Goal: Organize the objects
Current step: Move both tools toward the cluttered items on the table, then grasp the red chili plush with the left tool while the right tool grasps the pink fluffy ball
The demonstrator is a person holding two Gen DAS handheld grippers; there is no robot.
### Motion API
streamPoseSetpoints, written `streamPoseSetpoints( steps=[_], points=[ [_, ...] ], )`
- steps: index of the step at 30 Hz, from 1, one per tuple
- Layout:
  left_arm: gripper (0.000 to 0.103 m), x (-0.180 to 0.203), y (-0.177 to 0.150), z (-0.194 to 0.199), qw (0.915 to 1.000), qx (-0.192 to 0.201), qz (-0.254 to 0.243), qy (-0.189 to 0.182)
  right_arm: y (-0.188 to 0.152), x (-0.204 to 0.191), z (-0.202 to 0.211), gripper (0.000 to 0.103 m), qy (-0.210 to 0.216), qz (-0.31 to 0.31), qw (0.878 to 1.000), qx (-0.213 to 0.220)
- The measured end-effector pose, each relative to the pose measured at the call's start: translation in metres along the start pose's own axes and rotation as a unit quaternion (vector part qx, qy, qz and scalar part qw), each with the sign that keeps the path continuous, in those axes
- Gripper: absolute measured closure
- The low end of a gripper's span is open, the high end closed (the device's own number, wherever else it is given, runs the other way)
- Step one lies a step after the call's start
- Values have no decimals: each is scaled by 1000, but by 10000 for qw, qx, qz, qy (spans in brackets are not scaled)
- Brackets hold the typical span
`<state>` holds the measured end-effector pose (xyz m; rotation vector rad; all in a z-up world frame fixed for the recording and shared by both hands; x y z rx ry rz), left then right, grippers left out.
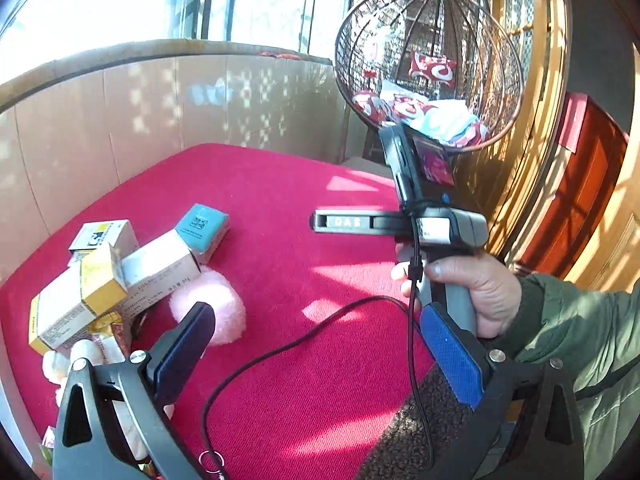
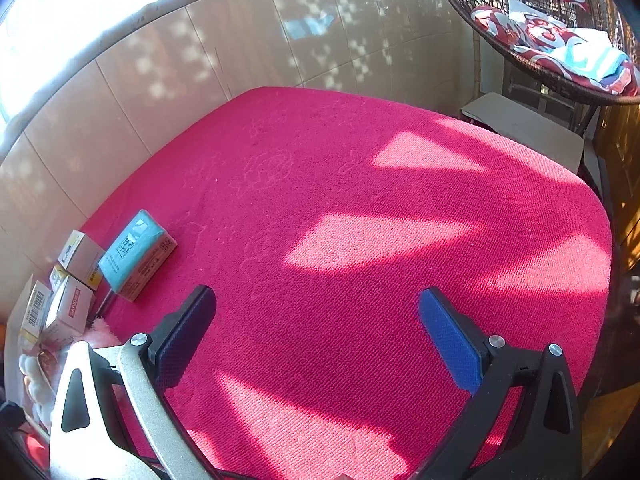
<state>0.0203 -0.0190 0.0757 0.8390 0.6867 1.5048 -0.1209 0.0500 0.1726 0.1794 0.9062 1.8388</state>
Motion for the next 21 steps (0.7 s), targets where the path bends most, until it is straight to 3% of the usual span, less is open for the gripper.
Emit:
streamPoseSetpoints(
  steps=[1,2,3,4,5,7,9,11,13,18,21],
  points=[
    [0,-10,10,11,9998,80,147,117,3,19,-10,0,50,-20,10000,82],
    [0,-28,17,29,9975,517,481,88,-9,32,-4,0,138,-16,9998,168],
    [0,-41,19,46,9949,694,676,281,-9,37,-4,0,251,-1,9994,247],
    [0,-59,21,59,9903,832,940,590,-5,43,-7,0,398,9,9987,318],
    [0,-72,20,71,9848,872,987,1135,4,63,-17,0,657,32,9969,421],
    [0,-100,1,101,9634,961,1346,2111,-2,70,-15,0,1137,186,9916,593],
    [0,-126,-27,122,9510,888,1638,2467,-4,68,-15,0,1657,504,9823,720],
    [0,-143,-58,126,9492,469,2020,2366,-12,52,-12,0,1995,890,9728,769],
    [0,-139,-85,118,9563,86,2016,2114,-23,31,-13,0,2181,1336,9649,597],
    [0,-104,-120,72,9746,-751,1274,1682,-60,-38,-17,0,2467,2009,9480,116],
    [5,-93,-121,53,9787,-1025,951,1503,-60,-45,-33,0,2481,2094,9458,-22]
  ],
)
Point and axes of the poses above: each gripper's, at about its wrist camera, not at the fingertips, and z roughly against the way its jaws point, x to its right, y to its top, the point moved 4 cm from there along -z, roughly the way its jaws point, and after that the axes turned 1 degree about y, right-handed, at the moved point
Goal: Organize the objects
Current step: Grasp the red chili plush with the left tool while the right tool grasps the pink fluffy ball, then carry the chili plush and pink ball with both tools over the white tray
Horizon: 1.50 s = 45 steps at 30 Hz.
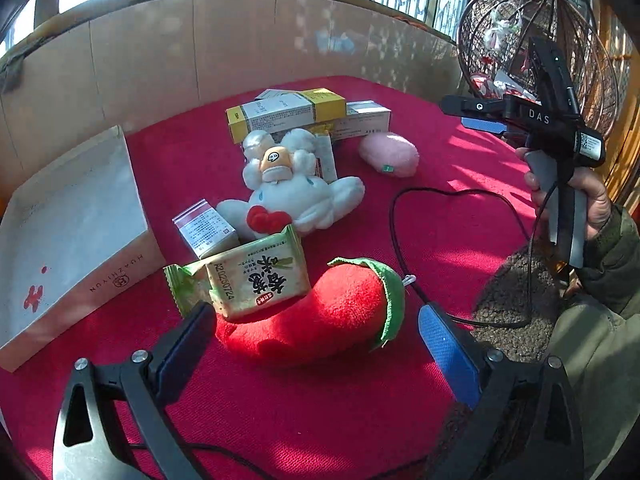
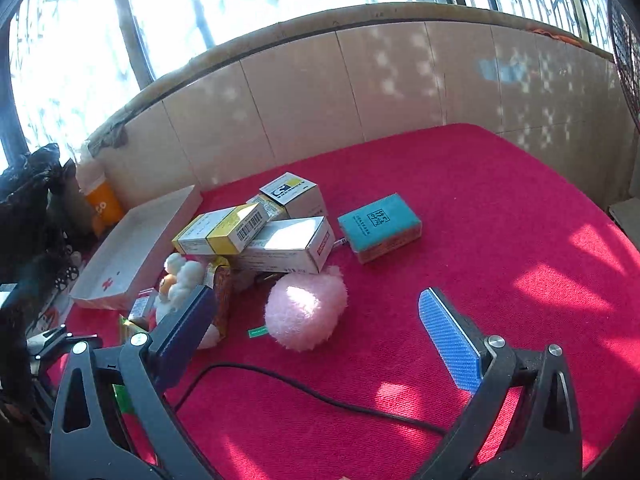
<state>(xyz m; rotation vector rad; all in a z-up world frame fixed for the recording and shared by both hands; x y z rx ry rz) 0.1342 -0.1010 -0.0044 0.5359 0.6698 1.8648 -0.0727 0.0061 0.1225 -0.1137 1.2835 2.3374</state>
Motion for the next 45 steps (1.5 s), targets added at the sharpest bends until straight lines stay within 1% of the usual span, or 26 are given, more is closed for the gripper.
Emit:
streamPoseSetpoints(
  steps=[2,3,4,5,10,13,14,15,16,17,18,20,24,26,28,32,36,40,45],
  points=[
    [20,7,0,-4,9997,-77,-92,-198,-3,6,-15,0,-22,1,9999,-149],
    [24,8,-1,-6,9995,-129,-138,-235,-6,4,-25,0,0,4,9997,-246],
    [33,9,-1,-9,9994,-189,-185,-240,-8,2,-34,0,18,14,9994,-343],
    [35,10,-3,-13,9991,-257,-222,-268,-9,-1,-41,1,27,36,9990,-438],
    [35,13,-5,-15,9983,-323,-379,-312,-15,-19,-81,2,-61,253,9961,-844],
    [35,16,-6,-21,9973,-436,-478,-348,-28,-21,-106,7,-87,272,9937,-1087],
    [35,17,-7,-23,9968,-498,-506,-355,-34,-20,-111,9,-177,307,9932,-1112],
    [36,19,-9,-25,9964,-561,-540,-340,-35,-20,-113,24,-257,362,9924,-1148],
    [44,22,-11,-27,9956,-638,-592,-336,-41,-17,-118,49,-290,419,9907,-1261],
    [55,24,-14,-29,9949,-709,-632,-340,-46,-14,-121,50,-229,400,9903,-1314],
    [57,26,-16,-27,9950,-679,-688,-234,-46,-13,-118,50,-195,382,9911,-1262],
    [60,26,-17,-25,9954,-656,-671,-169,-45,-9,-112,51,-192,322,9918,-1219],
    [61,20,-16,-16,9973,-501,-528,101,-42,0,-93,51,-223,105,9941,-1056],
    [61,18,-14,-6,9982,-312,-456,224,-42,9,-83,51,-233,-15,9950,-976],
    [61,13,-10,4,9982,-137,-401,426,-42,16,-75,51,-240,-111,9955,-905],
    [61,9,-8,22,9954,209,-361,863,-35,23,-58,51,-237,-200,9971,-701],
    [61,-1,-4,38,9918,442,-234,1178,-38,27,-53,51,-159,-200,9982,-543],
    [61,-12,10,40,9896,547,-38,1330,-33,16,-50,51,-26,-74,9989,-461],
    [61,-19,11,47,9869,704,148,1443,-33,3,-51,51,111,102,9990,-412]
  ],
)
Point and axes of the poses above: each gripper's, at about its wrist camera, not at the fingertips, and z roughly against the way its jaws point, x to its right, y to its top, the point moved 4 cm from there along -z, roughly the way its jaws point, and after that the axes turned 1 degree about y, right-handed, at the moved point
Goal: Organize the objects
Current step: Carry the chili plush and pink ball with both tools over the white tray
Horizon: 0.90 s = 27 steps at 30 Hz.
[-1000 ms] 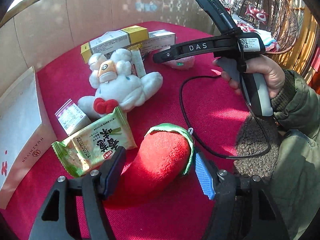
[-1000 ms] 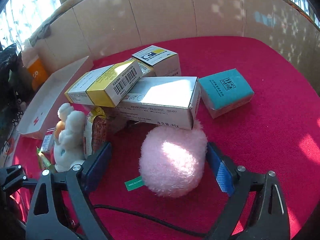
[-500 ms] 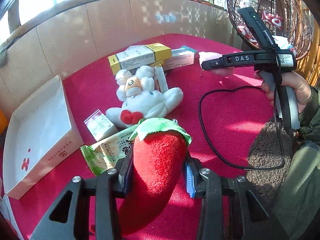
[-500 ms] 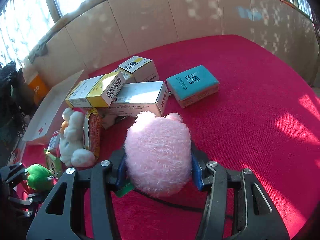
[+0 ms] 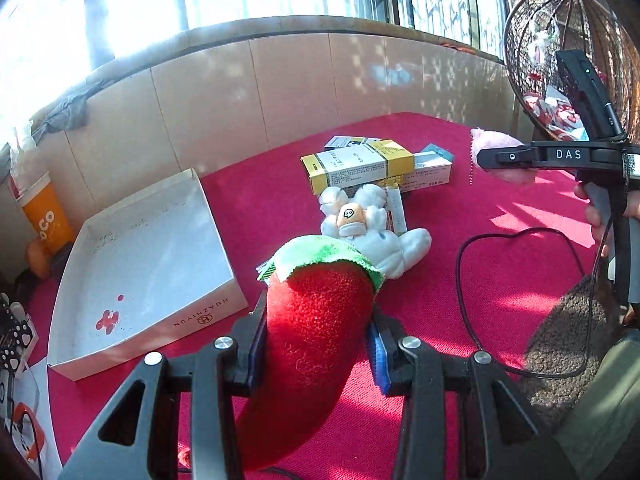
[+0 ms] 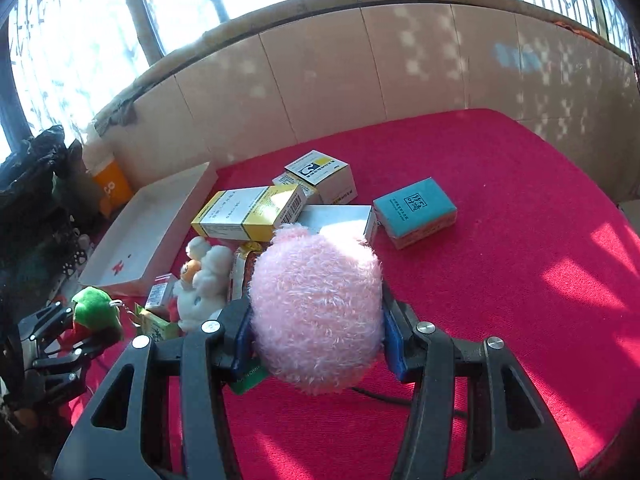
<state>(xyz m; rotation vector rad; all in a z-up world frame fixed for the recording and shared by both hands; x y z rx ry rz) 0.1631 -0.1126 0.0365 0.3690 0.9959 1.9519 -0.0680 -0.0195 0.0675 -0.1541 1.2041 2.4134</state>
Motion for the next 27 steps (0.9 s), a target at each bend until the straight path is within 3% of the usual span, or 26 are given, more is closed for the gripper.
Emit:
streamPoseSetpoints(
  steps=[27],
  points=[
    [61,-48,-9,20,9953,275,759,529,15,-62,-4,51,361,648,9972,90]
  ],
)
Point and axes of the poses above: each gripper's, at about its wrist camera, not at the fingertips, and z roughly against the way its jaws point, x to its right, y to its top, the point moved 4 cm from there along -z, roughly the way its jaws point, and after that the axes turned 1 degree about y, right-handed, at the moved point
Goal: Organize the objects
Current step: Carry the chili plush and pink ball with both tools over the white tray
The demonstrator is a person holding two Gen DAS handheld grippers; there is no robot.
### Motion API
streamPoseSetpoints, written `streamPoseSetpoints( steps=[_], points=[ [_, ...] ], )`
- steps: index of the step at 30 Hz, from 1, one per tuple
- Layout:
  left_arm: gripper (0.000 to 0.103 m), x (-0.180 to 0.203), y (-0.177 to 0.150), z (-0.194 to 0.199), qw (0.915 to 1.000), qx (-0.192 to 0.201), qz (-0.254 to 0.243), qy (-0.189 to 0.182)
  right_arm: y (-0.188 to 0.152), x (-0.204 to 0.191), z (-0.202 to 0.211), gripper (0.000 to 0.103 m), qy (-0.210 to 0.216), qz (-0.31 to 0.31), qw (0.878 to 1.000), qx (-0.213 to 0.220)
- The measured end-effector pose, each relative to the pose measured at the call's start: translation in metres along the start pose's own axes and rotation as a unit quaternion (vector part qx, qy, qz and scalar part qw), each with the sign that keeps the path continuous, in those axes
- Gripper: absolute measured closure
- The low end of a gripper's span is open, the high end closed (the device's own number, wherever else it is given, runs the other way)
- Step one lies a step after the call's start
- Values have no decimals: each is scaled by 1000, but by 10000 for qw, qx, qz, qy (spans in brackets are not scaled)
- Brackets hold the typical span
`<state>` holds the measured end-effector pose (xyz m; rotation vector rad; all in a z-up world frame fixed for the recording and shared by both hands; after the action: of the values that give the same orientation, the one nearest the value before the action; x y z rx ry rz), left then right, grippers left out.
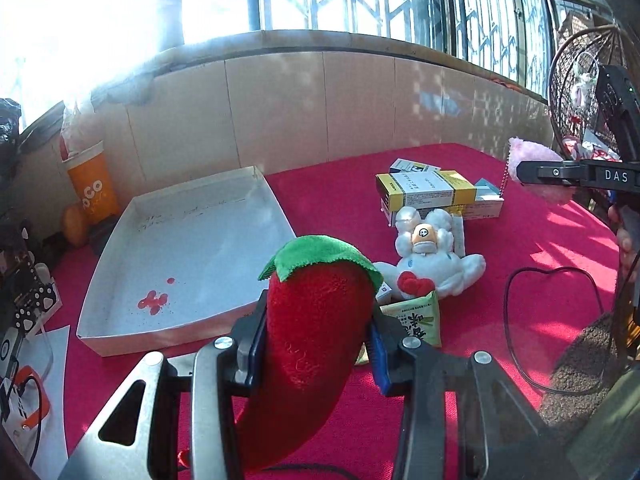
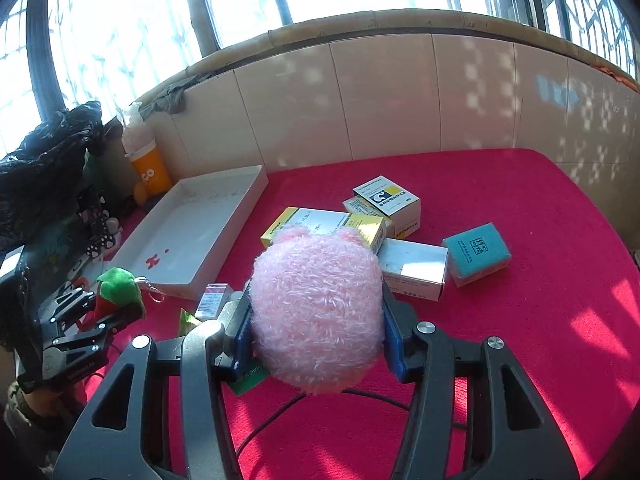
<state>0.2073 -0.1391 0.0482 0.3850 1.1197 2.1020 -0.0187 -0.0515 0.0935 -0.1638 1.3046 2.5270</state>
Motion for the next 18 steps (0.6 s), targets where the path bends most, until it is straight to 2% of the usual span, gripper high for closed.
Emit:
streamPoseSetpoints(
  steps=[18],
  points=[
    [61,-56,-1,10,9981,174,499,332,36,-91,-46,51,460,845,9951,-231]
  ],
)
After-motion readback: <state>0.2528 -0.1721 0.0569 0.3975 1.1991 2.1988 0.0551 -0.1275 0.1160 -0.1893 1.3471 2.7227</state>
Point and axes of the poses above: each gripper's, at about its wrist camera, not at the fingertips, and z roughly against the way its jaws point, x to its right, y to its top, the point moved 4 cm from there along -z, roughly the way its jaws point, and after that the axes turned 1 degree about y, right-handed, at the moved point
